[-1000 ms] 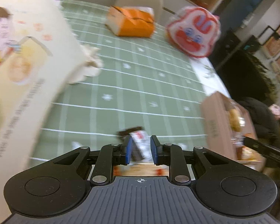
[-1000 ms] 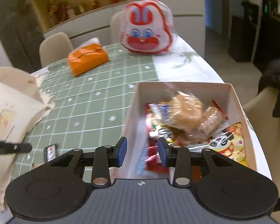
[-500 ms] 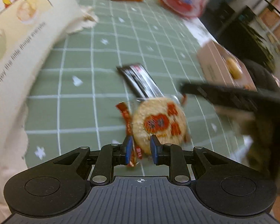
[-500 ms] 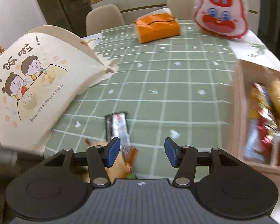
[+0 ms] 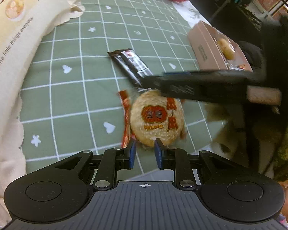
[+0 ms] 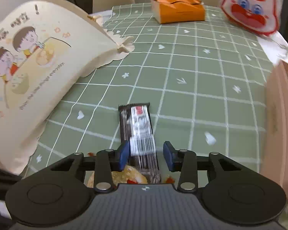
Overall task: Organize snacks
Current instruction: 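Move both tools back to the sesame cracker and chocolate bar on the table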
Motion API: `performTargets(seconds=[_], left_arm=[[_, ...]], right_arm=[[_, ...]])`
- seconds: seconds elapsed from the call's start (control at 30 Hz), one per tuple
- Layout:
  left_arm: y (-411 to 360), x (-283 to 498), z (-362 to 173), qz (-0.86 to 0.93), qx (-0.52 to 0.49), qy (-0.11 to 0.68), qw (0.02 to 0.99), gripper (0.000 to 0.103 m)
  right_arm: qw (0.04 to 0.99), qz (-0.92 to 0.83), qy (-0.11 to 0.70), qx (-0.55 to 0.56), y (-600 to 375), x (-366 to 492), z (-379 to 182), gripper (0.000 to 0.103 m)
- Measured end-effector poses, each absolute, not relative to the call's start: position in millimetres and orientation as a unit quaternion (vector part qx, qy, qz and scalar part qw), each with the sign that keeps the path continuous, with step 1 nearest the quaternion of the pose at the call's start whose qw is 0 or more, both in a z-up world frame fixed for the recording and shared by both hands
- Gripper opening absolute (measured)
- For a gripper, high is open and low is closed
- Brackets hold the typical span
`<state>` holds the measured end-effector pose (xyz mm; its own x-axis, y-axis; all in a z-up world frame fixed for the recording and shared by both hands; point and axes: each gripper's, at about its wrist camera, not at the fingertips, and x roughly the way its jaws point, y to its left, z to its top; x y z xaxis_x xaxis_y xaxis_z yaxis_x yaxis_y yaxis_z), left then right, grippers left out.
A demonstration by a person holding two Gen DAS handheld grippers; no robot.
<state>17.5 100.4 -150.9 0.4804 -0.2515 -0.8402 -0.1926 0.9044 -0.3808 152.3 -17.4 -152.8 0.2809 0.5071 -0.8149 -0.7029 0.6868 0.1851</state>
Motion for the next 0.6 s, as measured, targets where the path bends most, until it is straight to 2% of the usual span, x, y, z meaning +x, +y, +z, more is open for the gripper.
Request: performTargets(seconds=[0.27,0.47,0.53,0.6], left_arm=[[89.6,18.4,-153.4,-0.02,-0.234,0.51,0.828,0.025],[101.4,13.7,-152.6,0.025,-0.243,0.51,0.825,0.025],[107.5,5.9,-151.1,0.034,-0.248,0.508,0.824,0.025],[110.0,0.1,-149.7,0.034,-0.249,0.508,0.824,0.025]], right_arm=[[0.808,0.333,0.474,-0.105,-85.0,119.9,-152.2,0.034],[0.809,0.367,0.446,-0.111,-92.9,96.9,-146.2,0.034],[0.818,0.372,0.423,-0.115,-86.6,97.7,-140.4,0.038],[0.824,0.377,0.407,-0.115,-76.1,106.0,-136.8,0.049]])
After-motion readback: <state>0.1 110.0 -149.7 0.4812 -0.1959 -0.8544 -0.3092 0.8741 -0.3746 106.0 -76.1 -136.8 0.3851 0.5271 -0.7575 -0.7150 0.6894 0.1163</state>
